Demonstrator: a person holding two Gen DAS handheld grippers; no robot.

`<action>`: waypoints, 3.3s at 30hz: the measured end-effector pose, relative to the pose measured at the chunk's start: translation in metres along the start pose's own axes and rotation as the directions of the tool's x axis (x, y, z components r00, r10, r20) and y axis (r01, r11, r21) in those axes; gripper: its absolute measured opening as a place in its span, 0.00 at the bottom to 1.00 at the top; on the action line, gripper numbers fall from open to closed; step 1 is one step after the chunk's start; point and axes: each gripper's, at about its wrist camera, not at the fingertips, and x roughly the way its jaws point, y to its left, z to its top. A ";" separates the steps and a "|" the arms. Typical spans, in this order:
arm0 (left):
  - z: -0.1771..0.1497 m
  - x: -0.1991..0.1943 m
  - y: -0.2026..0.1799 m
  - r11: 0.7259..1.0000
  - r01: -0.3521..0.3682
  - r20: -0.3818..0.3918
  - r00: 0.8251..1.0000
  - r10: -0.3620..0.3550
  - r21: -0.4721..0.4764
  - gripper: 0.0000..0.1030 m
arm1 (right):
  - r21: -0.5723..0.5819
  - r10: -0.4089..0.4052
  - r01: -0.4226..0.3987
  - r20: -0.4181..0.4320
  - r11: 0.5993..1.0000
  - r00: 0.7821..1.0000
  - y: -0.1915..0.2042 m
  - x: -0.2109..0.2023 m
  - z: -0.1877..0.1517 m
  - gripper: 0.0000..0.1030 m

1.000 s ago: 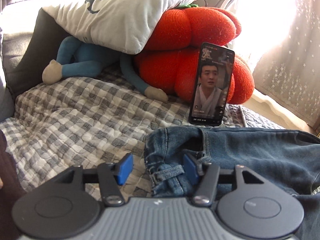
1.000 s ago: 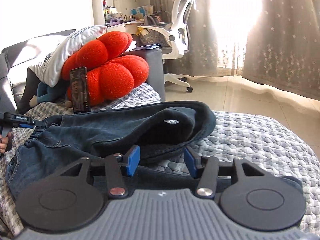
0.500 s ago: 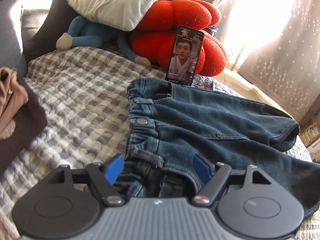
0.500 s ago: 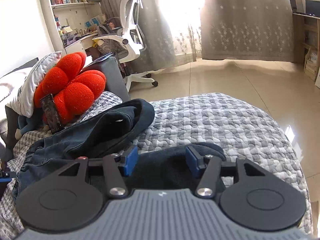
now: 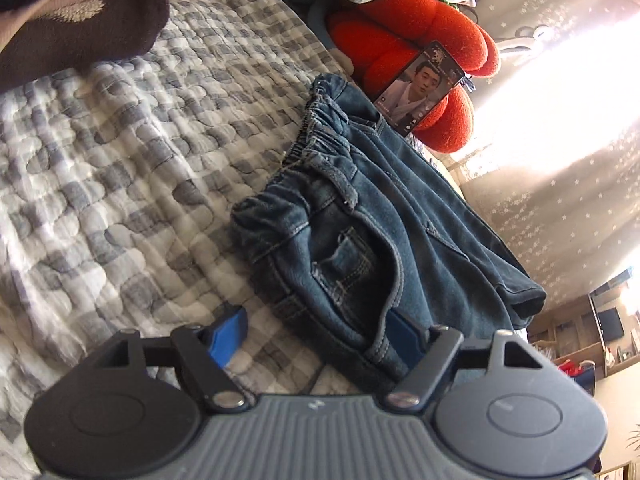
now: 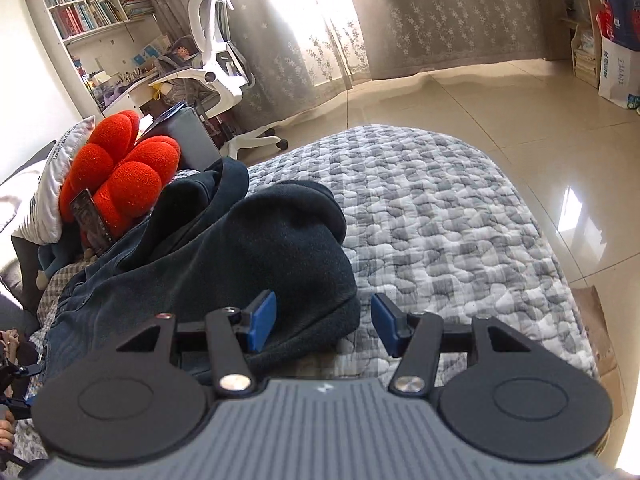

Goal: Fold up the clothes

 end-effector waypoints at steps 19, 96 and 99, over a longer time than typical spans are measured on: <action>-0.033 -0.014 -0.012 0.995 -0.059 0.373 0.924 0.084 -0.077 0.14 | 0.490 0.321 -0.409 0.256 0.770 0.912 -0.057 0.020 -0.029 0.47; -0.059 0.032 -0.120 0.908 0.195 -0.072 0.981 -0.181 0.371 0.70 | -0.058 0.426 -0.468 -0.328 0.882 0.843 0.154 0.064 -0.027 0.55; -0.061 0.031 -0.121 0.902 0.196 -0.075 0.981 -0.181 0.385 0.70 | -0.006 0.427 -0.446 -0.274 0.895 0.862 0.137 0.061 -0.019 0.55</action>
